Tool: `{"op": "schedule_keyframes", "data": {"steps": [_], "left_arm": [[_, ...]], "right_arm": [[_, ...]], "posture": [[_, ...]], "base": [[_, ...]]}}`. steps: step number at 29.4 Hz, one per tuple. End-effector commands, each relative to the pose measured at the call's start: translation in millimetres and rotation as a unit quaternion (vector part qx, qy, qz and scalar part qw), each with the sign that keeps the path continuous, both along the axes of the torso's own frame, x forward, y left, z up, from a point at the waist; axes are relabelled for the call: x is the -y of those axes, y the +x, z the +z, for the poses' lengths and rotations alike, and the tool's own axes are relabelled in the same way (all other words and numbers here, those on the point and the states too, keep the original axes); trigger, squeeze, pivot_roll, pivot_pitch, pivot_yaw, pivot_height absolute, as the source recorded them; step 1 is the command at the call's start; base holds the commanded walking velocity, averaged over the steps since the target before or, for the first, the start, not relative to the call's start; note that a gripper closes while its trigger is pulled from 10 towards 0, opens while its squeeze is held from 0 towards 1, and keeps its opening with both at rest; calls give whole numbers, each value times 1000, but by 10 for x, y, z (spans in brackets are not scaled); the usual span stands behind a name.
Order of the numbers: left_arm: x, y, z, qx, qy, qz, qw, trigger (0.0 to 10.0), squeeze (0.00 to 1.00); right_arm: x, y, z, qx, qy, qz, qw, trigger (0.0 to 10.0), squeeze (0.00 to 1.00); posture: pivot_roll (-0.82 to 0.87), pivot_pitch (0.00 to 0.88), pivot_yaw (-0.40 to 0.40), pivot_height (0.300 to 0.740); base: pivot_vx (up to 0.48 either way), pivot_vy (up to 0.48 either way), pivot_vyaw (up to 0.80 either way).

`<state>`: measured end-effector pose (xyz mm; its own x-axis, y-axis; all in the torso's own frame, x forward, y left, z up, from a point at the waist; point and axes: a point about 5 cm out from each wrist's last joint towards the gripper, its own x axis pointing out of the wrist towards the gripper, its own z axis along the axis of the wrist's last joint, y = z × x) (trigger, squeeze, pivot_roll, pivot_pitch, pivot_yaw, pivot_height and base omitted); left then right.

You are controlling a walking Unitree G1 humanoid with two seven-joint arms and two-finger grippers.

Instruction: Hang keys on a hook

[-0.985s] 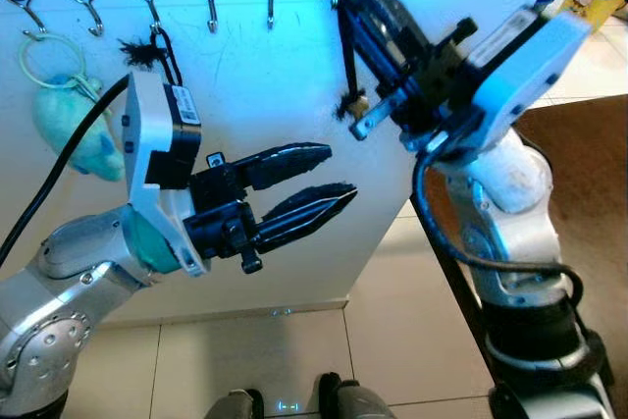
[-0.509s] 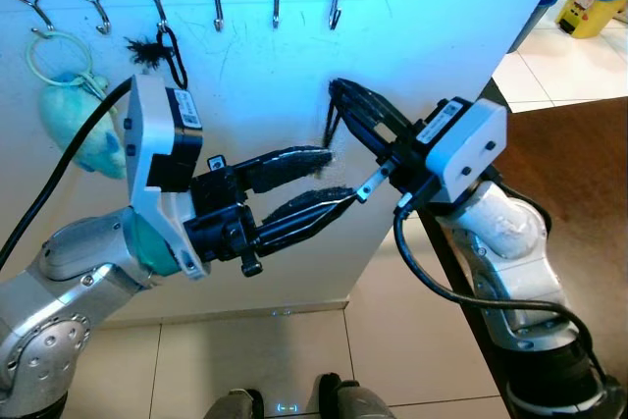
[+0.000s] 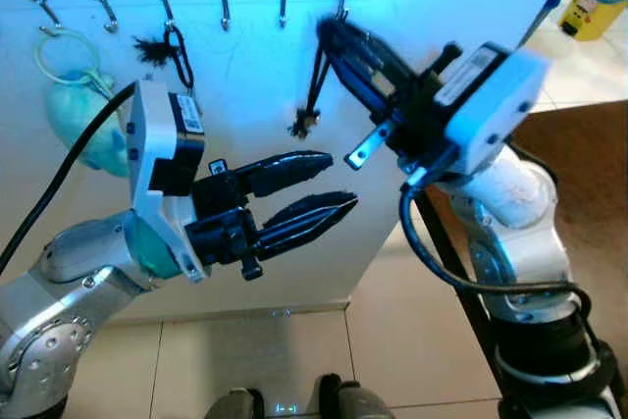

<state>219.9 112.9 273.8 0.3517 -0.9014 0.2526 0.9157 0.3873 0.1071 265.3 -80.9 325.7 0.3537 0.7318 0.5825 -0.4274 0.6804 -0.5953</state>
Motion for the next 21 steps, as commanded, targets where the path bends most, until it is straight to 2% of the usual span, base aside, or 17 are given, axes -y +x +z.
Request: {"op": "schedule_keyframes", "data": {"steps": [1, 9, 14, 21], "left_arm": [[1, -30, -1, 2, 3, -9, 1000, 10000, 0], [7, -30, 3, 0, 4, -11, 1000, 10000, 0], [2, -25, 5, 0, 5, -11, 1000, 10000, 0], [11, -24, 18, 1, 4, -11, 1000, 10000, 0]], "right_arm": [[-15, -54, 66, 13, 11, 14, 1000, 10000, 0], [-41, -53, 117, 22, 14, 18, 1000, 10000, 0], [-49, -3, 154, 29, 20, 5, 999, 10000, 0], [-141, 74, 173, 25, 26, 15, 999, 10000, 0]], "posture": [[15, 116, 81, 740], [18, 116, 83, 740], [18, 116, 86, 740], [30, 125, 85, 740]], "base": [[0, 0, 0], [0, 0, 0], [0, 0, 0], [0, 0, 0]]}}
